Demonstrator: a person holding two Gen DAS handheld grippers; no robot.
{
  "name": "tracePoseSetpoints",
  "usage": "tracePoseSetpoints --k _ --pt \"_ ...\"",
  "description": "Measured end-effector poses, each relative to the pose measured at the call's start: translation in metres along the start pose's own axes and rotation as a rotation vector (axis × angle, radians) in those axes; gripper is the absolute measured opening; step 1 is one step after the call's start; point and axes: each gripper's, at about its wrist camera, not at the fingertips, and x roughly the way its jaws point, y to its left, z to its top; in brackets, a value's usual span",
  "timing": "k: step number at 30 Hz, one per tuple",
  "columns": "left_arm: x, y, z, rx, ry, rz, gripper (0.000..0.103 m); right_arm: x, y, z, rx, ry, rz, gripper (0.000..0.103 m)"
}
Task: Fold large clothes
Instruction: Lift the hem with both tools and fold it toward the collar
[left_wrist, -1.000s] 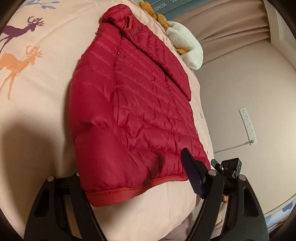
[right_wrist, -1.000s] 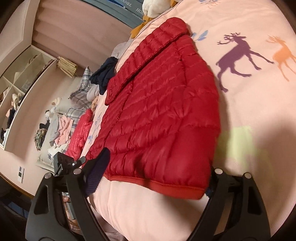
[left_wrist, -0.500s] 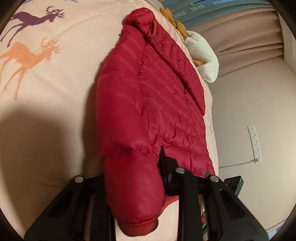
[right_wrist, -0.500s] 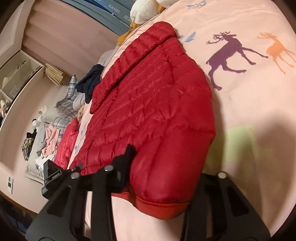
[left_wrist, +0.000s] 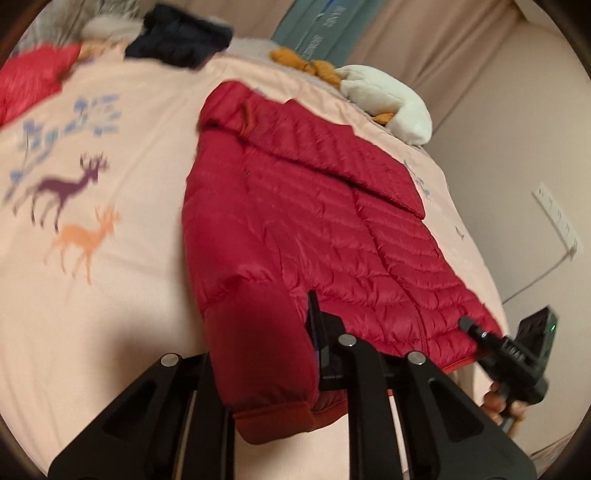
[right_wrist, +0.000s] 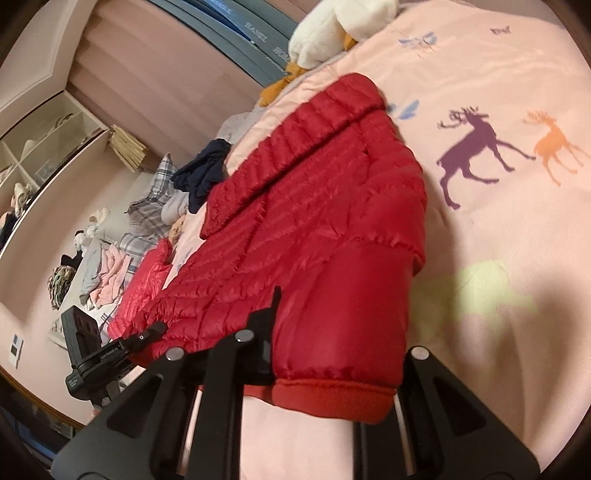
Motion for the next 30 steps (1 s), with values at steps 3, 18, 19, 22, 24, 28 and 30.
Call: tracePoseSetpoints --k 3,18,19,22,24,28,30 --pt "-0.007 -0.012 0.003 0.045 -0.018 0.013 0.016 -0.008 0.008 0.004 -0.025 -0.011 0.017 0.014" --pt "-0.046 -0.039 0.015 0.122 -0.076 -0.023 0.016 -0.050 0.049 0.018 -0.159 -0.064 0.130 0.014" --pt "-0.049 -0.040 0.015 0.129 -0.082 -0.026 0.016 -0.053 0.052 0.018 -0.168 -0.068 0.137 0.014" --pt "-0.060 -0.044 0.015 0.146 -0.105 -0.037 0.016 -0.062 0.063 0.019 -0.201 -0.081 0.156 0.014" --pt "-0.068 -0.045 0.015 0.153 -0.120 -0.048 0.016 -0.069 0.070 0.019 -0.225 -0.091 0.175 0.014" --pt "-0.083 -0.051 0.016 0.173 -0.150 -0.073 0.016 -0.085 0.084 0.018 -0.271 -0.110 0.218 0.014" --pt "-0.091 -0.052 0.015 0.180 -0.166 -0.101 0.016 -0.092 0.089 0.017 -0.290 -0.118 0.235 0.014"
